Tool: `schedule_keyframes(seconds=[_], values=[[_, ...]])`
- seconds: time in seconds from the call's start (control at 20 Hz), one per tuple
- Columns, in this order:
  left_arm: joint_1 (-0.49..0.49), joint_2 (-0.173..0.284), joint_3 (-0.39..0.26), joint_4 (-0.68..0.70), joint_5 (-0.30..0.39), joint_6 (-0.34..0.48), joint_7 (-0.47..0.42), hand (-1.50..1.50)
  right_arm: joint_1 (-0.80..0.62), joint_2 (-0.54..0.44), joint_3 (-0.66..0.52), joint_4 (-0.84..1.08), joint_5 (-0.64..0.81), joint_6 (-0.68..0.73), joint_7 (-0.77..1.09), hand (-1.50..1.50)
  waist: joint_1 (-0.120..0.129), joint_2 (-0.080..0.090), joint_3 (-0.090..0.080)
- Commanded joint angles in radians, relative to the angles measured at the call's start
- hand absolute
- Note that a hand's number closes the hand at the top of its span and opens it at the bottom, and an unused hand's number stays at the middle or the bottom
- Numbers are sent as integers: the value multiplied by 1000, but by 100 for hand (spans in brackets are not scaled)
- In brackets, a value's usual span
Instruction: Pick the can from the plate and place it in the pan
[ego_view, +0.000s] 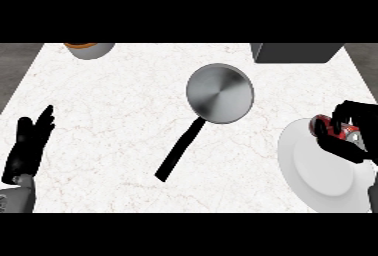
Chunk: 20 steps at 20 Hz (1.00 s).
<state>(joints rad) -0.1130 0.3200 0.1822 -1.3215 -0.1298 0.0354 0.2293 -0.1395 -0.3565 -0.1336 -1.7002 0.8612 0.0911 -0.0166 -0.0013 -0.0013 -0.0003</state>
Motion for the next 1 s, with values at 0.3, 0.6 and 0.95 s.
schedule_keyframes(seconds=[0.3, 0.6, 0.95], values=[[-13, 0, 3, -28, -2, -20, 29, 0, -350, 146, 18, 225, -19, -4, 164, 150, 13, 3, 0], [-35, -44, -25, -5, -32, 13, 31, 0, -557, 250, 16, 603, 25, -171, 149, 150, 23, 7, 1], [-63, -23, -12, -3, -44, 16, 21, 0, -721, 273, -70, 1042, 9, -364, 6, 150, 44, 18, 2]])
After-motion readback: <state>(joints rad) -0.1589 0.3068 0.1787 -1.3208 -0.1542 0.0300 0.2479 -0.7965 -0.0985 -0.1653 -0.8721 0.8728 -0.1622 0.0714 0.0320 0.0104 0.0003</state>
